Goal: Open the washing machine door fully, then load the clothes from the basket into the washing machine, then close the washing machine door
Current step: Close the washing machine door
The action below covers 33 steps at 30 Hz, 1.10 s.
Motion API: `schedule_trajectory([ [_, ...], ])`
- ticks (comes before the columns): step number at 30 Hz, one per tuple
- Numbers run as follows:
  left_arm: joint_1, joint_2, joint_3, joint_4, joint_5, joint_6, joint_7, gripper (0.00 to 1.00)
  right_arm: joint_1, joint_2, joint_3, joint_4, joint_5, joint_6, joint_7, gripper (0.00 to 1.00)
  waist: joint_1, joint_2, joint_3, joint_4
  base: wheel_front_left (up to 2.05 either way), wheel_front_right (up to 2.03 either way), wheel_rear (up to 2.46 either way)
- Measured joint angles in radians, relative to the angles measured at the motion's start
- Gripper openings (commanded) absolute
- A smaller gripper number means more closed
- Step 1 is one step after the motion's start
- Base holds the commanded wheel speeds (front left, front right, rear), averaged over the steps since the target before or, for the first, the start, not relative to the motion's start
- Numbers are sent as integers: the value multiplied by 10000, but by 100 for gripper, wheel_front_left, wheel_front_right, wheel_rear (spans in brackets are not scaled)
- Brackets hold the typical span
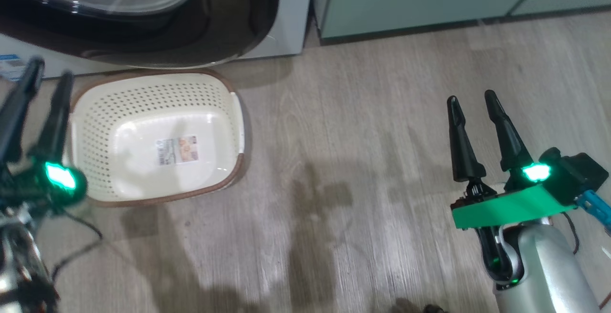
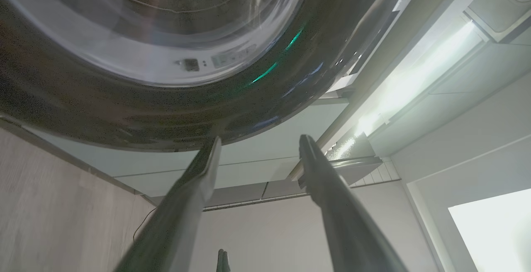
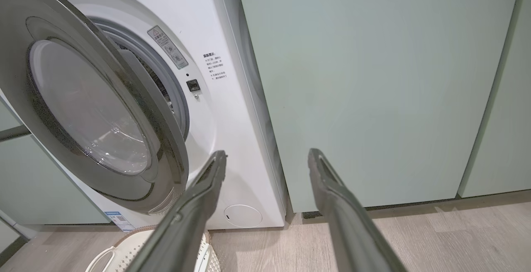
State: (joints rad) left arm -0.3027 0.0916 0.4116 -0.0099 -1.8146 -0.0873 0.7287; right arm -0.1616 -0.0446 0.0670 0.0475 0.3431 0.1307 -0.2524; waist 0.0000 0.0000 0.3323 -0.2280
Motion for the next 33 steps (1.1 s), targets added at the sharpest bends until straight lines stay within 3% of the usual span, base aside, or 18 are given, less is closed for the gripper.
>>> schedule_trajectory([
  [3, 625, -353, 153, -19, 0, -165, -474, 100, 11, -2, -90, 33, -27, 0, 0, 100, 0, 0, -175, 234, 0, 0, 0],
  [10, 1554, -543, 6, 150, -69, -330, -1862, 100, 158, -2, -499, -10, -284, 0, 167, 100, 0, 0, -629, 802, 0, 0, 0],
  [15, 1856, -558, -570, -113, 472, -339, -4034, 100, 435, -2, -727, -221, -462, 0, 451, 100, 0, 0, -915, 1203, 0, 0, 0],
  [17, 1877, -556, -825, -485, 1296, -339, -4968, 100, 518, -2, -786, -295, -500, 0, 539, 100, 0, 0, -1026, 1323, 0, 0, 0],
  [23, 2051, -433, -1804, -1235, 5843, -341, -7603, 100, 570, -2, -995, -571, -713, 0, 767, 100, 0, 0, -1367, 1549, 0, 0, 0],
  [26, 2148, -157, -2336, -1365, 8023, -282, -8324, 100, 723, -2, -1049, -708, -838, 0, 880, 100, 0, 0, -1543, 1608, 0, 0, 0],
  [29, 2205, 320, -2869, -1486, 10324, 293, -8755, 100, 864, -2, -1147, -836, -984, 0, 1047, 100, 0, 0, -1698, 1654, 0, 0, 0],
  [33, 2296, 765, -3622, -1501, 12460, 955, -8945, 100, 938, 0, -1221, -963, -1218, 0, 1244, 100, 0, 0, -1856, 1671, 0, 0, 0],
])
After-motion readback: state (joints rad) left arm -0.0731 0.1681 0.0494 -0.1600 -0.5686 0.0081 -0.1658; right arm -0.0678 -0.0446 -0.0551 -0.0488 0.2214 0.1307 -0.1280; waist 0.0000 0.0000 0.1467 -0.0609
